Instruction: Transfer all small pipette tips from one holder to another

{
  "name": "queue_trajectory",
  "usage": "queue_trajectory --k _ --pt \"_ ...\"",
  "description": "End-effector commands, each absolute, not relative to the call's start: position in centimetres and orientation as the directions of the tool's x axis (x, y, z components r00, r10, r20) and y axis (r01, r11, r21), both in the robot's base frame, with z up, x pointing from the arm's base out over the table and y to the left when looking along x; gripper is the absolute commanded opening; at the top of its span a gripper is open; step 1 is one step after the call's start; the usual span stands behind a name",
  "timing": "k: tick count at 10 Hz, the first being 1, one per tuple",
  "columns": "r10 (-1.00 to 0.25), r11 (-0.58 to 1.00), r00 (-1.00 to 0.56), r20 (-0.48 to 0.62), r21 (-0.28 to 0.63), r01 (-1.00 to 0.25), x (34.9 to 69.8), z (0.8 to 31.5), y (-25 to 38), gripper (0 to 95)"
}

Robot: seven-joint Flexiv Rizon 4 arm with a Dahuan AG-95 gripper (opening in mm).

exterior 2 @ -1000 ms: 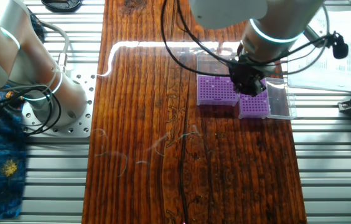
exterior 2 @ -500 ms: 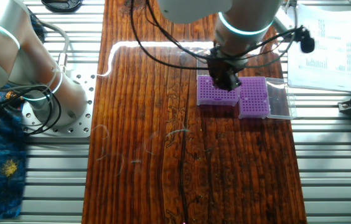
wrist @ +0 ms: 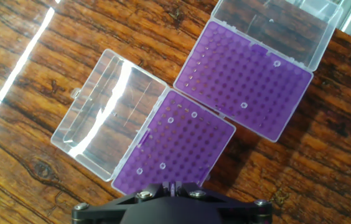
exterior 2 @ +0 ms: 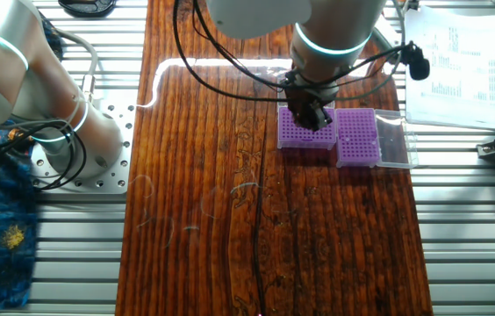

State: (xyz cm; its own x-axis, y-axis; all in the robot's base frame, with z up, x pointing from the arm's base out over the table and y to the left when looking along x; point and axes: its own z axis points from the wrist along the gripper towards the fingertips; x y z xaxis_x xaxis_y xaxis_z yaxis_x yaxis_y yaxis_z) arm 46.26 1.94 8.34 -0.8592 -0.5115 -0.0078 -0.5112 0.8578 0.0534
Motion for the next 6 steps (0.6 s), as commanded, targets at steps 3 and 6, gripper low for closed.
queue_trajectory --k 3,6 --pt "-0.524 0.85 -0.852 -0.004 0.065 -0.523 45.89 8.19 1.88 0.0" --pt "-0.52 0.853 -0.854 0.002 0.066 -0.518 45.35 8.02 1.8 0.0"
